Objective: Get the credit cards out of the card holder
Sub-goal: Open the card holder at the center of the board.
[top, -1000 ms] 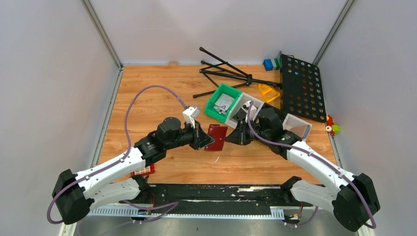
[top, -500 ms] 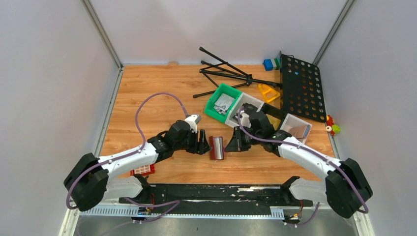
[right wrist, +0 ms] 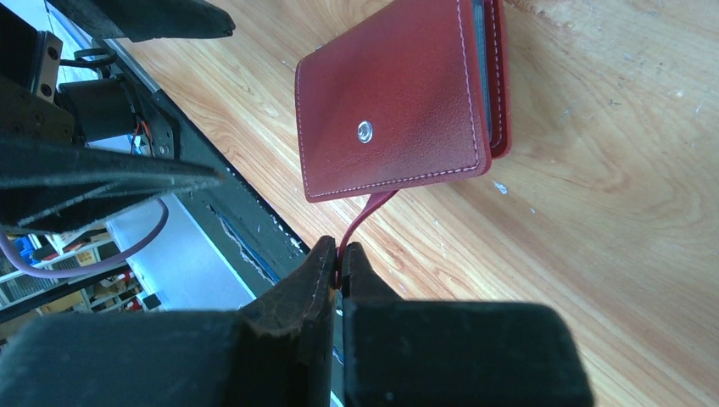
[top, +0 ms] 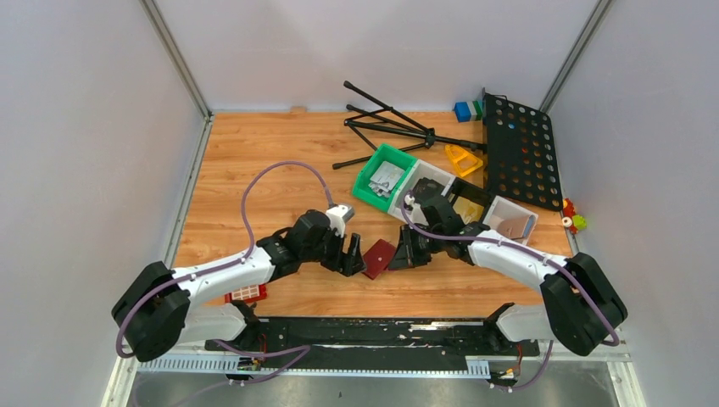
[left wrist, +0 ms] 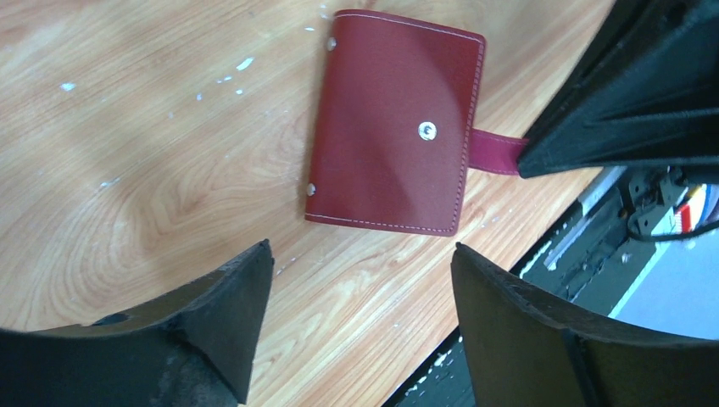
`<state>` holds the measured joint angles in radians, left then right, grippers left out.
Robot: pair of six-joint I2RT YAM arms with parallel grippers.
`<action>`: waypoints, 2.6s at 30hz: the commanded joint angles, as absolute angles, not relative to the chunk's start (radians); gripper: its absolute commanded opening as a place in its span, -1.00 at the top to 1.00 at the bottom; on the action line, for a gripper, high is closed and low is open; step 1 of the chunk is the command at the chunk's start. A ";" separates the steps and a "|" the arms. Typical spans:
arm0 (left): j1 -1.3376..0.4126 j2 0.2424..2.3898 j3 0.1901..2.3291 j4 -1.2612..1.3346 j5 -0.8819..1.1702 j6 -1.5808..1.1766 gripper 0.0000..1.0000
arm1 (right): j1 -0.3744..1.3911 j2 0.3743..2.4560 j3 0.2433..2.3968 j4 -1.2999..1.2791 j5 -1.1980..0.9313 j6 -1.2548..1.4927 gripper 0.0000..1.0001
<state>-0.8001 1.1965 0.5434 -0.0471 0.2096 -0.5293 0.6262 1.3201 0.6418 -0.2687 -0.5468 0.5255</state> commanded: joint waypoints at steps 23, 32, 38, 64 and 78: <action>-0.911 1.410 0.829 -0.149 0.166 -0.305 -0.14 | 0.632 1.204 0.723 -0.323 -0.542 0.488 1.00; -0.885 1.455 0.867 -0.208 0.135 -0.309 0.26 | 0.632 1.192 0.733 -0.348 -0.530 0.480 1.00; -0.776 1.445 0.837 -0.206 0.186 -0.348 0.68 | 0.632 1.194 0.747 -0.402 -0.465 0.466 1.00; -0.650 1.283 0.561 -0.220 0.185 -0.461 0.68 | 0.628 1.254 0.777 -0.401 -0.420 0.431 1.00; -0.651 1.362 0.546 0.030 0.400 -0.537 -0.08 | 0.630 1.304 0.783 -0.348 -0.496 0.433 1.00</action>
<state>-0.6537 1.3117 0.5201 -0.0864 0.3111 -0.5095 0.6262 1.2984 0.7341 -0.3950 -0.4671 0.4461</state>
